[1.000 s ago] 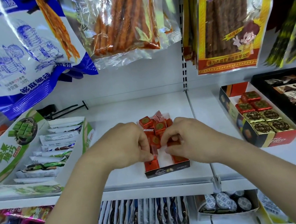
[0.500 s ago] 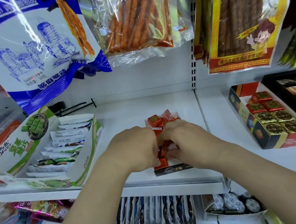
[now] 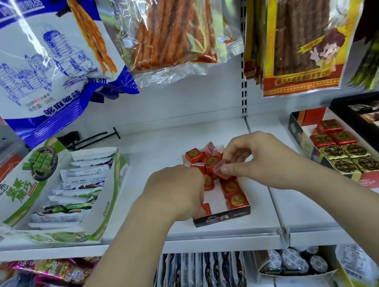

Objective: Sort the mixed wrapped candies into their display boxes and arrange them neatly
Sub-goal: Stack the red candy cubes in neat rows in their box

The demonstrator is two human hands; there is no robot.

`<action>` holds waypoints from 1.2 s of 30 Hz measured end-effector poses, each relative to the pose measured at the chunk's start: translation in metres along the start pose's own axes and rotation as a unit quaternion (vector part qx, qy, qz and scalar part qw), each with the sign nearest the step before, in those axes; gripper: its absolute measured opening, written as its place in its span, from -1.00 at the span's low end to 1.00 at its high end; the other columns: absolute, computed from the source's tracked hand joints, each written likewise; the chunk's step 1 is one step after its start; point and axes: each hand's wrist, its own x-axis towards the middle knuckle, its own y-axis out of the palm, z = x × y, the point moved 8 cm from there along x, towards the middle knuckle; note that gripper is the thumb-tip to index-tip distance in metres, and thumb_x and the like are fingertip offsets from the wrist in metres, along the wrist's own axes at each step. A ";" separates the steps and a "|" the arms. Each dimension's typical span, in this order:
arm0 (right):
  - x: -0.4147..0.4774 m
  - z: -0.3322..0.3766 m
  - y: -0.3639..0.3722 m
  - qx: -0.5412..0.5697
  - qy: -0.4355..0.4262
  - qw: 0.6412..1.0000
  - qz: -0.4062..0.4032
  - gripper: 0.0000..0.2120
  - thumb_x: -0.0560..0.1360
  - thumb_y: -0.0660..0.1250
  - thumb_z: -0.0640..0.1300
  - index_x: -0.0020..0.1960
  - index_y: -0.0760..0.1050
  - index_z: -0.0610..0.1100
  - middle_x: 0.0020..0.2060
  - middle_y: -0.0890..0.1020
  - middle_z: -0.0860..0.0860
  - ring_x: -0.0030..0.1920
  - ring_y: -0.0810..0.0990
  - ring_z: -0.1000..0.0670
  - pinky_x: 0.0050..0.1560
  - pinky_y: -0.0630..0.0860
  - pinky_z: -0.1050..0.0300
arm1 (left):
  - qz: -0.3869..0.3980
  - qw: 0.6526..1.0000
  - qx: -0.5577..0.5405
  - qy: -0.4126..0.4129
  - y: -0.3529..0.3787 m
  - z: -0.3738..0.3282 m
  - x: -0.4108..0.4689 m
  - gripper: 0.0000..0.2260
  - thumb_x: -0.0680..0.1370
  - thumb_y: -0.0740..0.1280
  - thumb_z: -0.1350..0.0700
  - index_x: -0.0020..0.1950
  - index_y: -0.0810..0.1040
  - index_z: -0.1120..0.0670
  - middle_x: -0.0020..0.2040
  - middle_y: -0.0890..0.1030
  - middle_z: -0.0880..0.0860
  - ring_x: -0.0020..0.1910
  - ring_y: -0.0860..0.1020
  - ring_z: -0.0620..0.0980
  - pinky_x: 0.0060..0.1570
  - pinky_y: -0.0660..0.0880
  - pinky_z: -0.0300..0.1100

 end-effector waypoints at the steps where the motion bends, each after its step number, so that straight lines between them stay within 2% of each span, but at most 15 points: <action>1: 0.000 -0.001 0.000 0.004 0.002 1.000 0.001 -0.91 0.39 0.51 -0.12 -0.21 0.61 -0.07 -0.33 0.65 0.12 -0.31 0.56 0.27 -0.25 0.43 0.47 | 0.006 1.000 -0.008 0.001 0.001 0.001 0.001 -0.92 0.45 0.41 0.06 -0.10 0.67 0.00 -0.18 0.62 0.00 -0.16 0.58 0.05 -0.21 0.52 -0.12; 6: -0.002 -0.005 -0.002 0.007 0.008 1.000 0.001 -0.90 0.40 0.50 -0.09 -0.19 0.61 -0.09 -0.32 0.65 0.12 -0.29 0.55 0.26 -0.25 0.45 0.45 | 0.033 0.998 -0.053 0.012 0.003 0.002 0.004 -0.84 0.43 0.46 0.04 0.00 0.66 -0.03 -0.07 0.63 -0.07 -0.08 0.56 -0.02 -0.08 0.53 -0.12; 8: -0.003 -0.008 -0.005 0.008 0.013 1.000 0.001 -0.90 0.40 0.50 -0.09 -0.18 0.61 -0.09 -0.29 0.67 0.11 -0.27 0.56 0.23 -0.22 0.47 0.41 | 0.028 0.997 -0.066 0.014 0.003 0.003 0.005 -0.83 0.40 0.49 0.03 -0.03 0.63 -0.05 -0.09 0.61 -0.09 -0.10 0.54 -0.05 -0.09 0.52 -0.14; 12: -0.003 -0.014 -0.011 0.012 0.027 0.999 -0.016 -0.89 0.39 0.50 -0.06 -0.20 0.60 -0.06 -0.33 0.62 0.11 -0.30 0.54 0.19 -0.23 0.48 0.34 | -0.009 0.996 -0.089 0.019 -0.001 -0.001 0.005 -0.83 0.40 0.48 -0.01 -0.19 0.49 -0.06 -0.19 0.53 -0.13 -0.18 0.49 -0.09 -0.24 0.43 -0.17; 16: -0.004 -0.015 -0.014 0.013 0.029 0.999 -0.021 -0.88 0.39 0.50 -0.06 -0.19 0.60 -0.08 -0.33 0.62 0.10 -0.32 0.54 0.21 -0.23 0.50 0.33 | -0.084 0.994 -0.062 0.041 -0.007 -0.012 0.008 -0.81 0.44 0.40 -0.04 -0.21 0.40 -0.06 -0.26 0.49 -0.11 -0.25 0.45 -0.09 -0.36 0.29 -0.18; 18: -0.005 -0.014 -0.015 0.011 0.029 0.999 -0.022 -0.88 0.39 0.50 -0.06 -0.19 0.61 -0.09 -0.32 0.64 0.07 -0.30 0.56 0.18 -0.20 0.54 0.27 | -0.081 0.992 -0.077 0.053 -0.007 -0.016 0.008 -0.81 0.42 0.43 -0.03 -0.20 0.42 -0.05 -0.28 0.48 -0.12 -0.29 0.43 -0.11 -0.37 0.29 -0.19; 22: -0.005 -0.015 -0.016 0.004 0.035 0.999 -0.020 -0.87 0.39 0.50 -0.04 -0.17 0.61 -0.08 -0.29 0.65 0.06 -0.25 0.59 0.12 -0.14 0.58 0.16 | -0.003 0.985 -0.164 0.057 -0.003 -0.009 0.005 -0.89 0.42 0.50 0.03 -0.10 0.62 -0.05 -0.35 0.46 -0.17 -0.35 0.43 -0.21 -0.37 0.30 -0.31; 25: -0.005 -0.018 -0.015 0.008 0.042 0.999 -0.017 -0.88 0.40 0.49 -0.05 -0.16 0.61 -0.09 -0.24 0.67 0.00 -0.18 0.63 0.02 -0.07 0.61 0.05 | -0.037 0.978 -0.199 0.047 -0.011 0.001 0.005 -0.85 0.48 0.46 0.04 0.03 0.66 -0.11 -0.38 0.42 -0.23 -0.38 0.40 -0.27 -0.36 0.24 -0.41; 27: -0.005 -0.019 -0.016 0.010 0.051 0.998 -0.022 -0.89 0.42 0.48 -0.05 -0.13 0.62 -0.08 -0.24 0.67 -0.02 -0.16 0.63 -0.02 -0.03 0.60 -0.01 | -0.045 0.981 -0.181 0.047 -0.012 0.000 0.005 -0.80 0.50 0.44 0.02 0.11 0.65 -0.11 -0.31 0.45 -0.26 -0.32 0.40 -0.26 -0.31 0.25 -0.40; 29: -0.005 -0.021 -0.016 0.007 0.061 0.998 -0.023 -0.92 0.45 0.44 -0.04 -0.08 0.61 -0.03 -0.24 0.66 0.00 -0.15 0.64 -0.02 -0.03 0.60 -0.04 | -0.030 0.987 -0.147 0.054 -0.008 -0.005 0.006 -0.79 0.49 0.43 -0.01 0.12 0.65 -0.10 -0.16 0.53 -0.23 -0.20 0.43 -0.20 -0.20 0.31 -0.33; 32: -0.005 -0.022 -0.015 0.003 0.068 0.998 -0.016 -0.95 0.49 0.39 -0.04 -0.05 0.57 0.10 -0.28 0.67 0.05 -0.21 0.65 0.04 -0.09 0.60 0.02 | -0.019 0.992 -0.112 0.060 -0.004 -0.010 0.007 -0.81 0.49 0.43 -0.01 0.08 0.67 -0.07 -0.09 0.58 -0.18 -0.09 0.50 -0.13 -0.15 0.39 -0.24; 36: -0.005 -0.024 -0.011 0.015 0.082 0.996 0.007 -0.95 0.50 0.39 -0.10 -0.06 0.62 0.01 -0.31 0.69 -0.01 -0.30 0.67 0.09 -0.15 0.63 0.14 | -0.006 0.992 -0.115 0.054 -0.003 -0.011 0.007 -0.84 0.46 0.45 -0.01 0.00 0.68 -0.02 -0.11 0.60 -0.11 -0.12 0.53 -0.11 -0.24 0.41 -0.27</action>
